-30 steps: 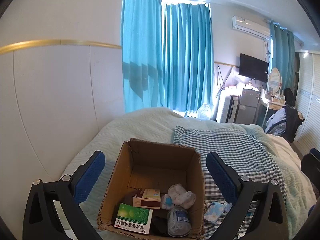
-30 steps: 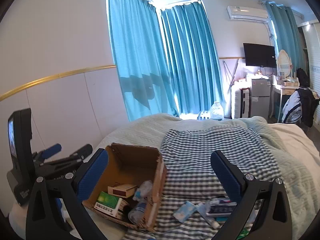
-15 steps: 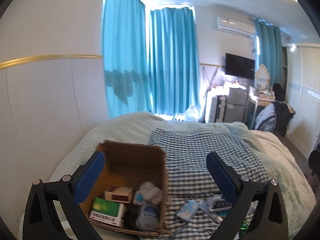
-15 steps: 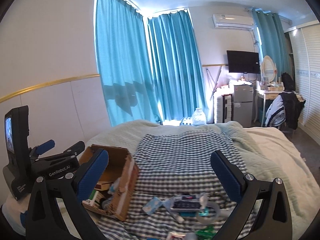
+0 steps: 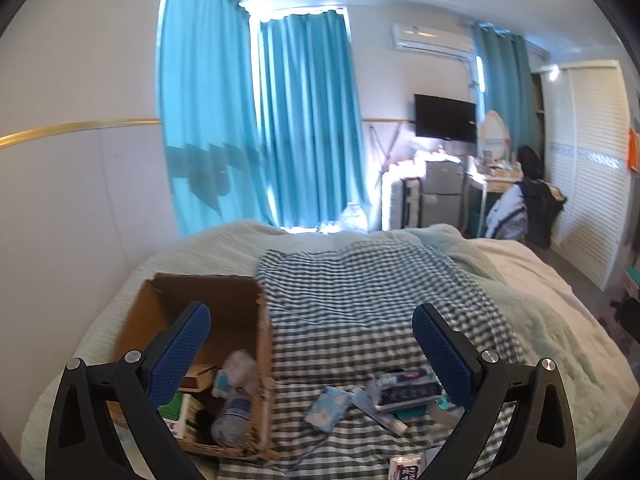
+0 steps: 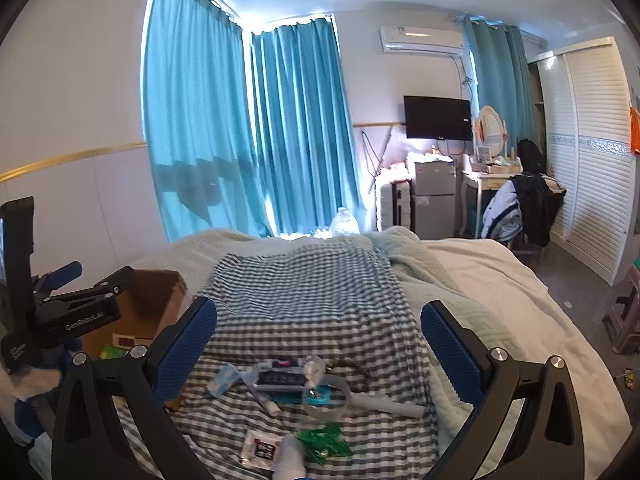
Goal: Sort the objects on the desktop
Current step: 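Move both grippers back over the pile of items, then grasp the blue tissue pack with the left gripper while the right grasps the brown tape roll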
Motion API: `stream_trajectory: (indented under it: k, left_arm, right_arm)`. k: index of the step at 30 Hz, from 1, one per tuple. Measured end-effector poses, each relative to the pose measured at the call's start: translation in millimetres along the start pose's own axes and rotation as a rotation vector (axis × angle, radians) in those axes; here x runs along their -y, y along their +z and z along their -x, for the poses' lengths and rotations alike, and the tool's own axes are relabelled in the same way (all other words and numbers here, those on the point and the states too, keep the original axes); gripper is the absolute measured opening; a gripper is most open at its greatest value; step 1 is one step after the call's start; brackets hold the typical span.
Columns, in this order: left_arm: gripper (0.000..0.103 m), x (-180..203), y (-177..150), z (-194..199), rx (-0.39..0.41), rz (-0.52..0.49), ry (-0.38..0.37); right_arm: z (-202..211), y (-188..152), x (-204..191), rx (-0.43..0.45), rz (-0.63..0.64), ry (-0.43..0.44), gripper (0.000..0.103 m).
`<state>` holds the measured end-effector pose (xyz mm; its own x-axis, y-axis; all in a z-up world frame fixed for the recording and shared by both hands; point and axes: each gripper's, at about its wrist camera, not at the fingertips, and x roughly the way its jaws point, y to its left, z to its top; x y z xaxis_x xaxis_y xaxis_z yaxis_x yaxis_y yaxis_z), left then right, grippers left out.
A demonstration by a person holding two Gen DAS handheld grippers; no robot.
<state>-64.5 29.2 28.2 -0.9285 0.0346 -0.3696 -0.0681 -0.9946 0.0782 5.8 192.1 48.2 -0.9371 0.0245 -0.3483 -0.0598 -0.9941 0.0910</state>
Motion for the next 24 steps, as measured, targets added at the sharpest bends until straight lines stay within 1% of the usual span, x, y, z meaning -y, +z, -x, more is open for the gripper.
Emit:
stream_trajectory:
  k: [2, 6, 12, 16, 20, 24]
  left_arm:
    - [0.103, 6.4, -5.7, -2.9, -0.003, -0.022, -0.005]
    - [0.103, 14.4, -13.4, -14.1, -0.041, -0.025, -0.043]
    - [0.103, 23.2, -32.2, -41.1, -0.101, -0.066, -0.029]
    - [0.103, 25.2, -46.0, -61.1, -0.15, -0.087, -0.055]
    - [0.102, 27.1, -64.1, -84.8, -0.22, -0.111, -0.07]
    - [0.102, 27.5, -83.5, -106.8, -0.274, -0.126, -0.064]
  right_arm:
    - [-2.0, -3.4, 3.7, -0.008, 0.01, -0.004, 0.103]
    - [-13.3, -9.7, 6.2, -0.026, 0.018, -0.005, 0.103]
    - [-39.9, -24.0, 4.7, -0.084, 0.014, 0.009, 0.103]
    - [-59.8, -36.2, 3.0, -0.127, 0.004, 0.021, 0.103]
    - [-83.1, -50.3, 1.7, -0.179, 0.0, 0.031, 0.103]
    - [-104.1, -66.3, 1.2, -0.226, -0.005, 0.039, 0.103]
